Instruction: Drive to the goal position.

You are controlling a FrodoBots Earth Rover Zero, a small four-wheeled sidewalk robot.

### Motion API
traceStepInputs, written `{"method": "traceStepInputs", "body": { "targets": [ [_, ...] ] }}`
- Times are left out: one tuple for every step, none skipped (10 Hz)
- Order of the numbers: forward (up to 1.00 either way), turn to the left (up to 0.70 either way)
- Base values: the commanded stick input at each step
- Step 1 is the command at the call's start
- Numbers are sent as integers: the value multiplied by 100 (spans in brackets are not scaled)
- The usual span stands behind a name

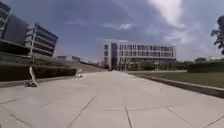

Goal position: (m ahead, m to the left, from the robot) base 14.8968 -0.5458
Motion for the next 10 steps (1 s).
{"method": "traceStepInputs", "body": {
  "targets": [
    [70,0],
    [70,0],
    [70,0],
    [70,0],
    [70,0],
    [70,0],
    [70,0],
    [70,0],
    [70,0],
    [70,0]
  ]
}}
